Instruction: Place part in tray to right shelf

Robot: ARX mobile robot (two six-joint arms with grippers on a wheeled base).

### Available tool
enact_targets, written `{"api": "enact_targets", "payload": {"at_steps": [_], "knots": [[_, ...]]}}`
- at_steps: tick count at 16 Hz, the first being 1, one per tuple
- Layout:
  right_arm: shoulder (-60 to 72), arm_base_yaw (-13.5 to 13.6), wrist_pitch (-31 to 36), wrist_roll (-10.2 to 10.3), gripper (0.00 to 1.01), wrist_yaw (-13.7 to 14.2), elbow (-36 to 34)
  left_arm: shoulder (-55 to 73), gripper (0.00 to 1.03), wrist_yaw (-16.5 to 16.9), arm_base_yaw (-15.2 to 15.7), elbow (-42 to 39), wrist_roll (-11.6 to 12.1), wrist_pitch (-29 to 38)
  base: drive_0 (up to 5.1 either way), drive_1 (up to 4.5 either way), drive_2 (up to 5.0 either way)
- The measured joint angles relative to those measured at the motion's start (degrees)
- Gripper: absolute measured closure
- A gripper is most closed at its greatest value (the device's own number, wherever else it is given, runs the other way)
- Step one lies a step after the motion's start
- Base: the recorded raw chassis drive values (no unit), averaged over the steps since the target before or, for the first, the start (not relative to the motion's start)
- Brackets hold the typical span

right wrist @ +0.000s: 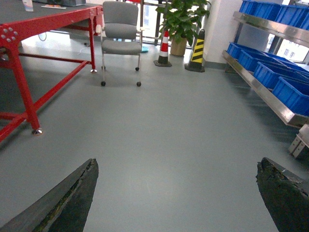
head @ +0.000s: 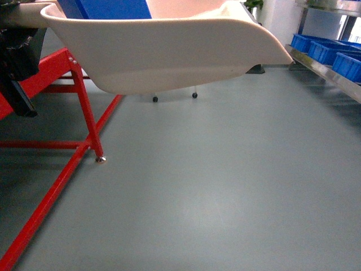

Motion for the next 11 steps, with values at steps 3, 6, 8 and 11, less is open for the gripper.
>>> {"api": "enact_targets", "payload": {"at_steps": [3,6,8,11], "knots": [[0.0,0.0,-0.2,0.0,0.03,0.0,0.0,0.0,0.88,0.0,0.0,0.0,0.0,0.0,4.9,-2.59,-2.6],[-0.1,0.0,-0.2,0.0,0.03,0.0,0.0,0.0,0.88,0.1,0.0,0.0,0.0,-0.1,0.0,4.34,-4.3],[0.0,0.0,-0.1,0.0,0.03,0.0,0.0,0.0,0.88,0.1,0.0,0.0,0.0,-0.3,0.0,4.34,-4.3],[0.0,0.0,0.0,0.0,0.03,0.0,0.0,0.0,0.88,0.1,0.0,0.0,0.0,-0.1,0.0,4.34,-4.3]]}}
